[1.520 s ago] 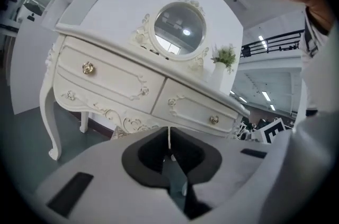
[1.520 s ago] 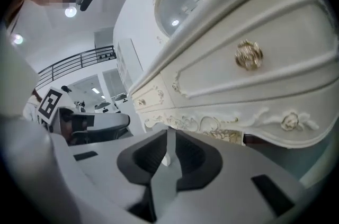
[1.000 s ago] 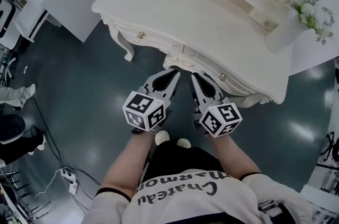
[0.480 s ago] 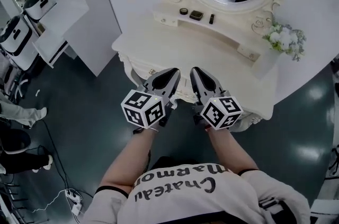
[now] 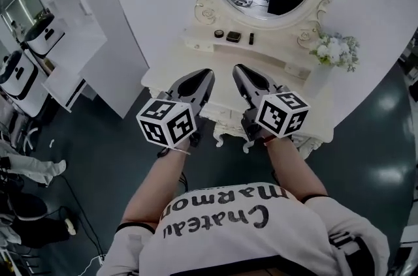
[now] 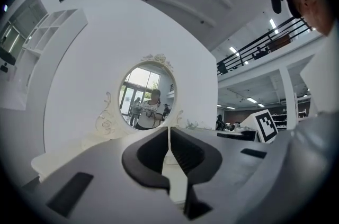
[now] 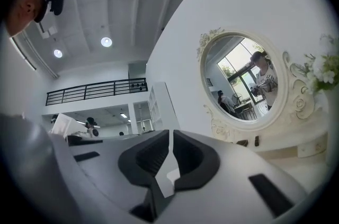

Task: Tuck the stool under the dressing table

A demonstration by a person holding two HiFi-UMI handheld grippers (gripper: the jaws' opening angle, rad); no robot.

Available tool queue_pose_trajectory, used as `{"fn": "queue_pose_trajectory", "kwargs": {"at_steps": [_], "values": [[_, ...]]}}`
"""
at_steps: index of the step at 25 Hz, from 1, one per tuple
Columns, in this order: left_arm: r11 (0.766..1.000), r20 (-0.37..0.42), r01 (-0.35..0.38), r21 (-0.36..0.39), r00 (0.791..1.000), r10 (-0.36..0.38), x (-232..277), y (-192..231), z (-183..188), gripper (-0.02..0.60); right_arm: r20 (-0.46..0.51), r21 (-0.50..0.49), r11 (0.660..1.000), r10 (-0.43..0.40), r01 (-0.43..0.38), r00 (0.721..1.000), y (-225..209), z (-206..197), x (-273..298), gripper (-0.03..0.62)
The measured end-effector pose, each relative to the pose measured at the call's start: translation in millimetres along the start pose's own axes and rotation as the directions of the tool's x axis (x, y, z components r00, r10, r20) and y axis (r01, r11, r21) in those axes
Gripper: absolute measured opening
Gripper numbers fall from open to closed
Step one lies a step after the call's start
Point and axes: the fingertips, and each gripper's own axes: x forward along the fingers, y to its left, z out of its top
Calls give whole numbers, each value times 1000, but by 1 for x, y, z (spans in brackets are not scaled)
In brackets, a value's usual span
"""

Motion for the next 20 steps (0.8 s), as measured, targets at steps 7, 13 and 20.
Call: {"fn": "queue_pose_trajectory", "kwargs": {"at_steps": [7,13,20], "values": [[1000,-68,17,-13,998,-18,-13,11,-10,32,-42,-80,995,-62,59,997,7,0,-14,42],[999,-94,32,-19,995,-34,-11,6,-30,32,-98,-111,986,-132,121,986,-4,-15,-30,41],[999,-108,21,-25,994,-24,1,-7,-37,32,-123,-134,985,-129,112,984,-19,-6,-41,41]]}}
